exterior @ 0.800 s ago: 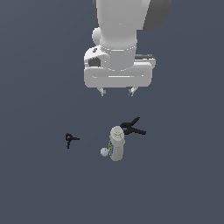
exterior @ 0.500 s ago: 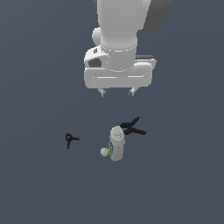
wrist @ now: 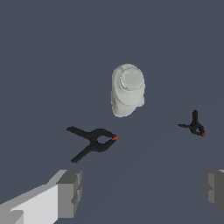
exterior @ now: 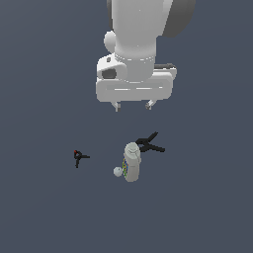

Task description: Pick up a designated object from a clutter of objects.

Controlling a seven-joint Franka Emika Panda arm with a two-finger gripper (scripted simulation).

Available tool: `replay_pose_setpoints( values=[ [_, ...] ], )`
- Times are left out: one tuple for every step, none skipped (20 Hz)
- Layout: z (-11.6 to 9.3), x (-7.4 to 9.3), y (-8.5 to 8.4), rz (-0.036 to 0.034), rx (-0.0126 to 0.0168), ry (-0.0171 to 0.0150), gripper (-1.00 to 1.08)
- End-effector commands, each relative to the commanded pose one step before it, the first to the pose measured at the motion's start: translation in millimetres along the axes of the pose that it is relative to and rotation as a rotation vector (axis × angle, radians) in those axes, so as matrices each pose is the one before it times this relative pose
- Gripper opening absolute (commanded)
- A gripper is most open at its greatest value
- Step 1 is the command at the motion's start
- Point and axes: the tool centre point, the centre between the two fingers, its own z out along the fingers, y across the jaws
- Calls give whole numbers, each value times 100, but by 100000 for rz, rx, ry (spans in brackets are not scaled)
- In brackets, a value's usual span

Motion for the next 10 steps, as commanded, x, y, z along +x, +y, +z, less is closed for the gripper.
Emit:
replay_pose_setpoints(
  values=[
    [140,66,159,-368,-105,-29,100],
    [114,57,127,-335,-84,-15,100],
    [146,71,162,-423,-106,-20,100],
    [179,83,201,-501,-124,-25,100],
    [211,95,237,-584,-143,-31,100],
    [242,104,274,-660,-159,-37,100],
    [272,111,308,-738,-173,-44,100],
    [303,118,341,-829,-188,-51,100],
    [336,123,374,-921,-202,-60,100],
    [368,125,411,-1004,-212,-68,100]
  ],
)
